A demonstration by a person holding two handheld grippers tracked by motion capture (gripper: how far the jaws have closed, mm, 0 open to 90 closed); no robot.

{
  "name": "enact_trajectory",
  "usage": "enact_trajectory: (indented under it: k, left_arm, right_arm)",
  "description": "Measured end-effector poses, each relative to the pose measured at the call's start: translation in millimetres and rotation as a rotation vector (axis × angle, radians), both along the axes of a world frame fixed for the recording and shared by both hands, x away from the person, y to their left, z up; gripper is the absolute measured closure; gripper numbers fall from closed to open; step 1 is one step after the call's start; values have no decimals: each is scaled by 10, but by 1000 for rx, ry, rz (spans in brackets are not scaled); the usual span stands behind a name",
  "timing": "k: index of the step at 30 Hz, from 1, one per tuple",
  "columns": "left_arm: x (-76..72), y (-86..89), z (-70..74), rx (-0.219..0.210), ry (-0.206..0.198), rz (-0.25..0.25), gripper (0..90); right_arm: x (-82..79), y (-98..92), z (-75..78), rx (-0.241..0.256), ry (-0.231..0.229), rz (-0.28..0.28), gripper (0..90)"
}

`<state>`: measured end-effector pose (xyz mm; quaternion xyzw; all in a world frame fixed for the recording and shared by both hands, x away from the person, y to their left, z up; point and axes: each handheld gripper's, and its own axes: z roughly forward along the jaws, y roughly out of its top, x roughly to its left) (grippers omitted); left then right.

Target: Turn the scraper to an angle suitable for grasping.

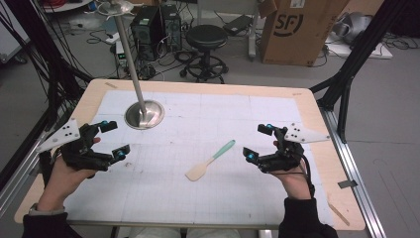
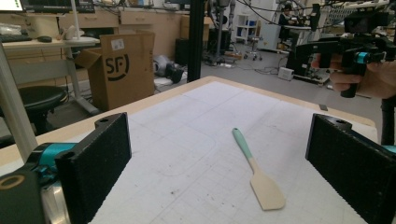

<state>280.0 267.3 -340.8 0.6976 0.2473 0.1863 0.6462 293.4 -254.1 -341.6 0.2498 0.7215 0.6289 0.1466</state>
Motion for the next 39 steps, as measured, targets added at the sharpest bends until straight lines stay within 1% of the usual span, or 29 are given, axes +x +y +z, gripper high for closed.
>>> enact_trajectory:
  k: [6, 7, 10, 11, 12, 13, 14, 15, 16, 17, 18, 19, 20, 22, 24, 25, 26, 28, 31, 33, 35, 37, 39]
  left_arm:
    - [-7, -5, 2, 0, 3, 4, 73]
    - [-11, -4, 8, -5, 7, -4, 74]
    - [-23, -9, 24, -23, 8, -11, 73]
    - [-41, -12, 37, -21, 0, -13, 73]
    - [-41, -12, 37, -21, 0, -13, 73]
    - [-47, -8, 38, -14, -4, -15, 74]
    - [-58, 7, 29, -4, -4, -6, 74]
    - [-60, 15, 23, -3, -2, -4, 74]
    - [-60, 15, 23, -3, -2, -4, 74]
    - [-71, 44, 2, -2, 6, 5, 74]
    - [-76, 59, -6, 3, 6, 9, 74]
    - [-76, 59, -6, 3, 6, 9, 74]
    - [-84, 69, -13, 3, 8, 14, 74]
    - [-100, 98, -20, 8, 11, 20, 74]
    - [-119, 127, -26, 8, 11, 29, 74]
    - [-137, 159, -33, 0, 16, 30, 74]
    - [-146, 175, -37, -4, 15, 27, 74]
    - [-163, 201, -47, -4, 18, 33, 74]
    - [-189, 236, -62, 2, 22, 44, 74]
    - [-199, 248, -65, 3, 24, 48, 74]
    - [-231, 278, -69, 9, 25, 58, 74]
    - [-253, 293, -70, 11, 24, 62, 74]
    - [-264, 299, -71, 13, 25, 65, 74]
  right_arm:
    - [17, 53, -21, -22, 10, 2, 22]
    - [20, 69, -27, -31, 11, 2, 22]
    - [50, 117, -57, -59, 19, -22, 22]
    - [67, 131, -75, -62, 21, -36, 22]
    - [67, 131, -75, -62, 21, -36, 22]
    - [110, 165, -121, -63, 37, -60, 22]
    - [134, 185, -148, -66, 57, -65, 23]
    - [158, 209, -175, -83, 76, -68, 66]
    - [176, 227, -196, -102, 86, -64, 195]
    - [199, 259, -234, -126, 111, -70, 279]
    - [225, 288, -269, -127, 132, -76, 282]
    - [255, 318, -305, -124, 151, -62, 310]
    - [281, 351, -339, -128, 166, -38, 370]
    - [321, 423, -391, -153, 183, -23, 465]
    - [355, 494, -440, -166, 201, -6, 581]
    - [372, 529, -469, -176, 221, 5, 636]
    - [397, 566, -500, -198, 239, 8, 665]
    - [445, 628, -569, -231, 276, 20, 764]
    - [517, 701, -666, -240, 312, 46, 884]
    - [552, 740, -715, -235, 339, 51, 895]
    - [579, 788, -756, -247, 339, 59, 896]
    - [597, 839, -788, -271, 325, 59, 897]
    - [617, 895, -820, -279, 319, 73, 898]
